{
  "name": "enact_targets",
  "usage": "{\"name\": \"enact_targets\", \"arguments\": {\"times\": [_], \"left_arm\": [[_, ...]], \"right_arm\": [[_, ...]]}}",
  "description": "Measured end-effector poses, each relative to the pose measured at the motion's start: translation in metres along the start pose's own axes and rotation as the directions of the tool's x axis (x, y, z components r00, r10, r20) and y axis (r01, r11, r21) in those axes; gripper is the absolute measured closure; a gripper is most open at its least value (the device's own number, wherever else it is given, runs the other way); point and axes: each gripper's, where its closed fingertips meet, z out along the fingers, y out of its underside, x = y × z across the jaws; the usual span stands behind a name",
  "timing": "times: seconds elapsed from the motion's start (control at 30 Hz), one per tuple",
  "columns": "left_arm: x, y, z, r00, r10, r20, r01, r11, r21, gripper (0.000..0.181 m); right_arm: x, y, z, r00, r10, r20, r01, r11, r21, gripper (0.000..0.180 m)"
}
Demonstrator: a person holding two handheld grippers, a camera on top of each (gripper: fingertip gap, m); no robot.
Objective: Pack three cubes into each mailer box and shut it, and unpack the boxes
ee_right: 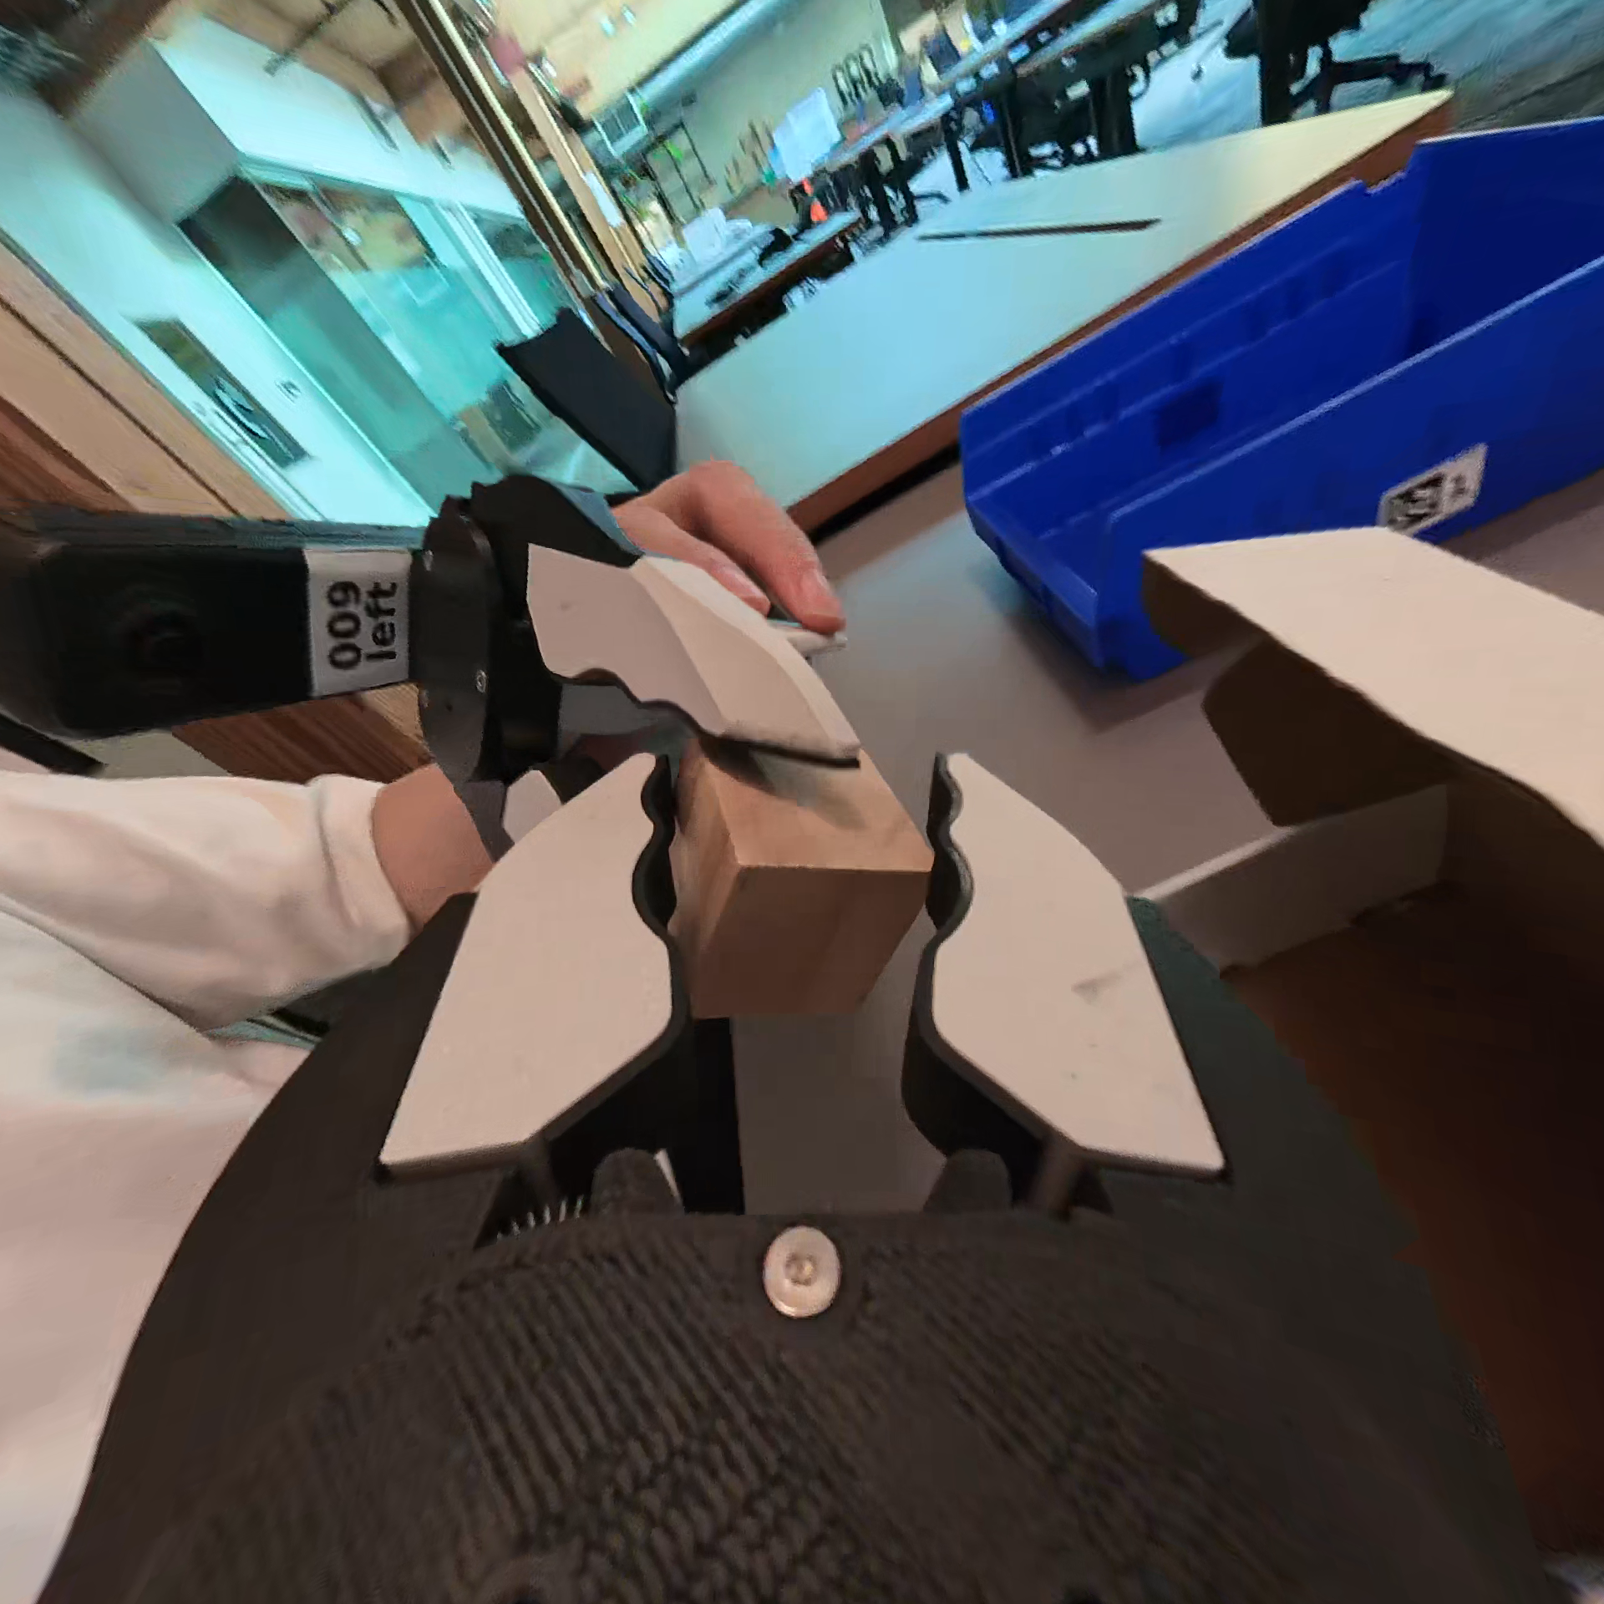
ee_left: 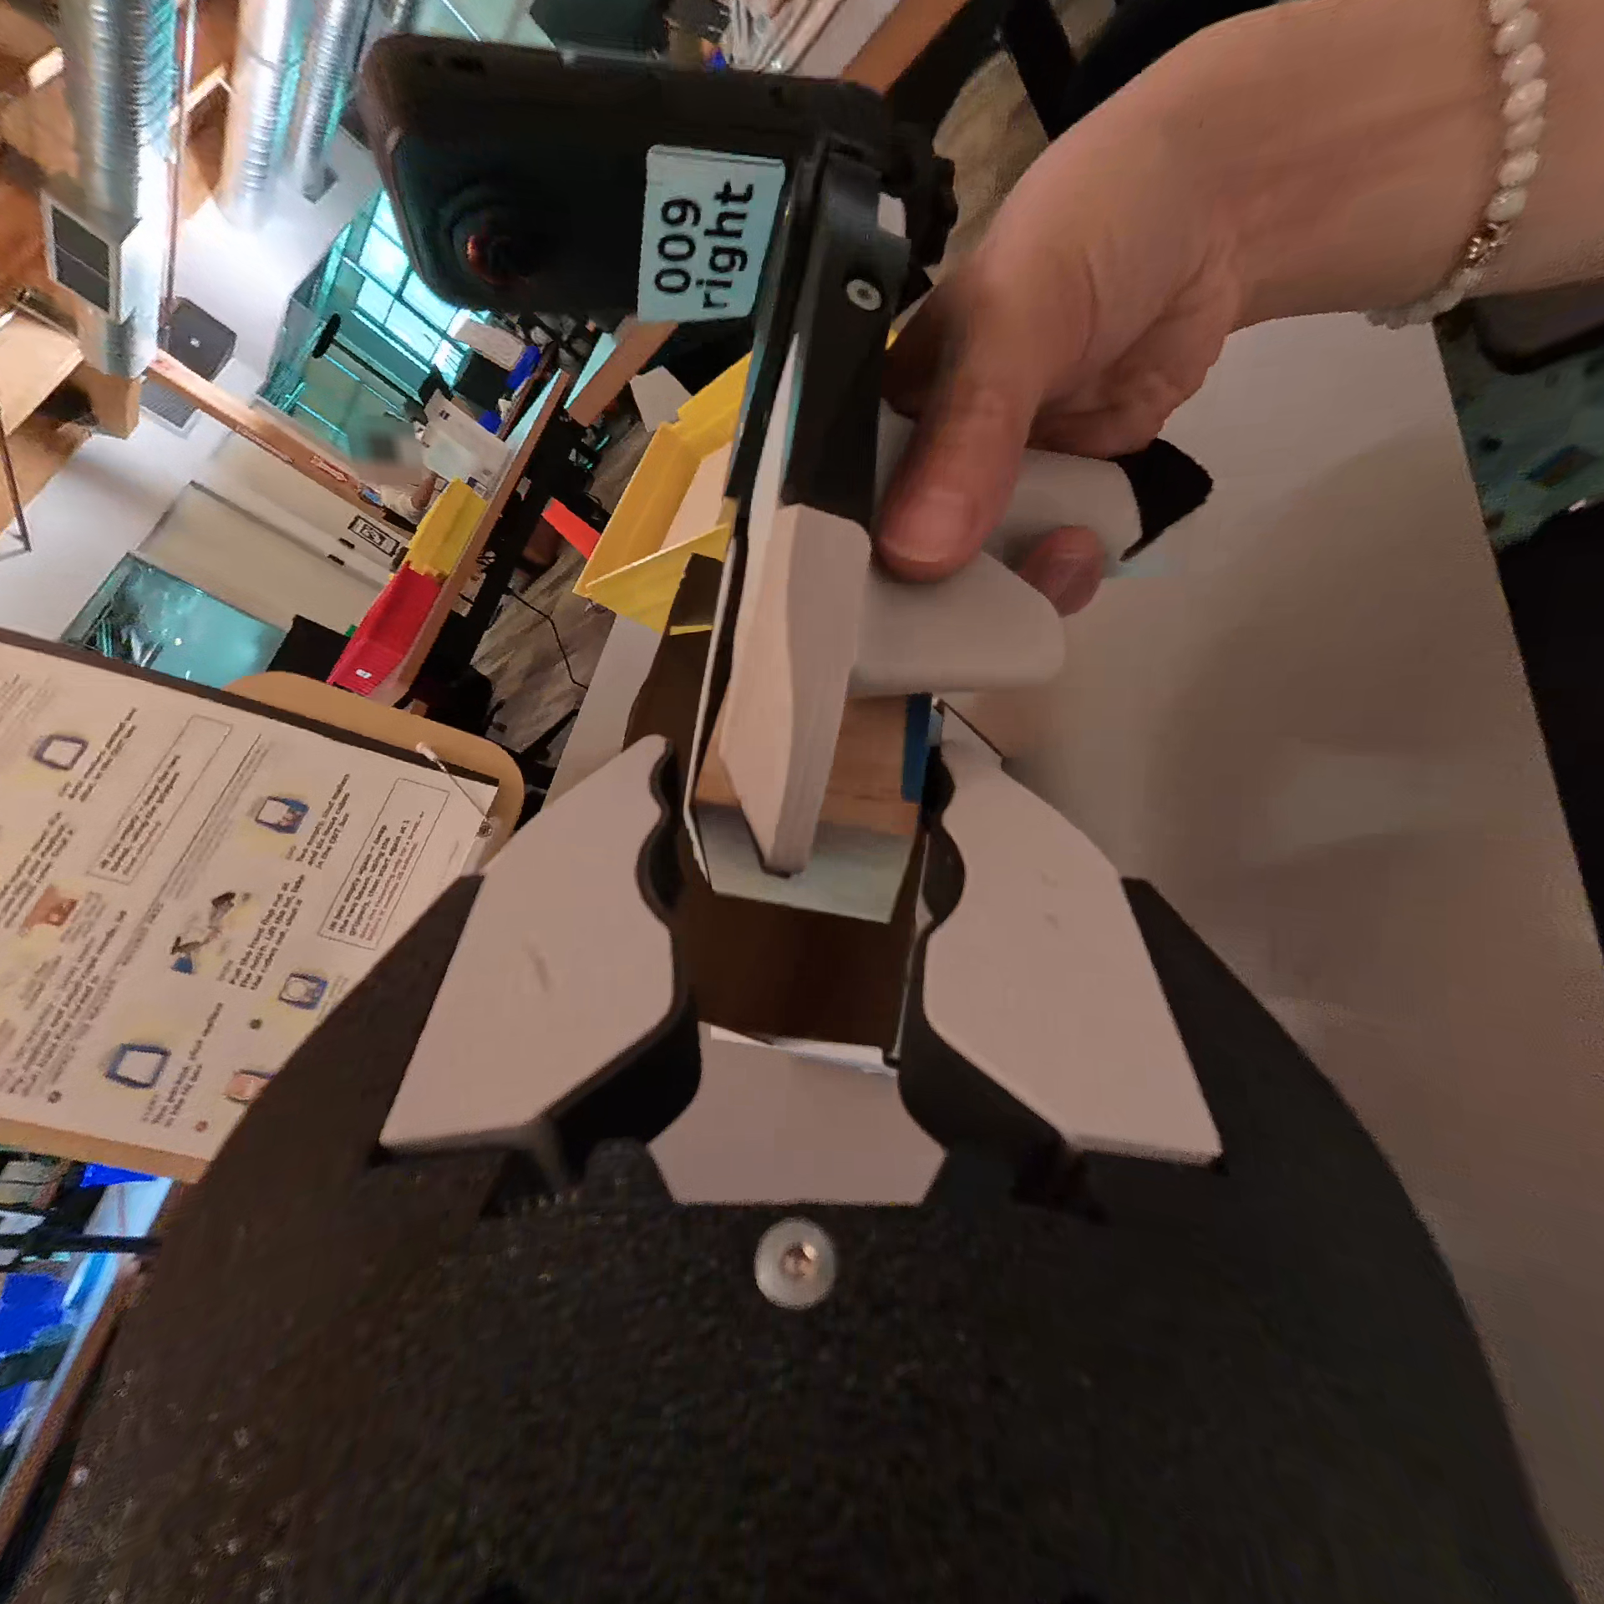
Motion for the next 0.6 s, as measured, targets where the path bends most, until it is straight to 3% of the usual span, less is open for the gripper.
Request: {"name": "enact_targets", "arguments": {"times": [0.13, 0.23, 0.37, 0.47, 0.53, 0.6], "left_arm": [[-0.019, 0.017, -0.009, 0.989, -0.119, 0.085, 0.117, 0.993, 0.031, 0.121], [-0.049, 0.042, -0.028, 0.938, -0.267, 0.222, 0.26, 0.964, 0.063, 0.126], [-0.076, 0.103, -0.056, 0.846, -0.348, 0.404, 0.41, 0.909, -0.076, 0.137], [-0.087, 0.144, -0.078, 0.784, -0.353, 0.511, 0.506, 0.841, -0.194, 0.14], [-0.094, 0.164, -0.091, 0.734, -0.385, 0.559, 0.578, 0.787, -0.217, 0.141], [-0.099, 0.179, -0.101, 0.688, -0.433, 0.583, 0.646, 0.732, -0.218, 0.141]], "right_arm": [[0.05, 0.005, -0.021, 0.923, -0.217, -0.319, 0.185, 0.975, -0.127, 0.123], [0.094, 0.009, -0.037, 0.726, -0.44, -0.529, 0.318, 0.896, -0.309, 0.123], [0.133, 0.011, -0.036, 0.403, -0.682, -0.61, 0.487, 0.724, -0.488, 0.121], [0.144, 0.027, -0.019, 0.368, -0.735, -0.57, 0.512, 0.672, -0.535, 0.123], [0.147, 0.019, -0.022, 0.289, -0.739, -0.609, 0.541, 0.651, -0.533, 0.123], [0.147, 0.019, -0.023, 0.292, -0.746, -0.599, 0.543, 0.645, -0.538, 0.123]]}}
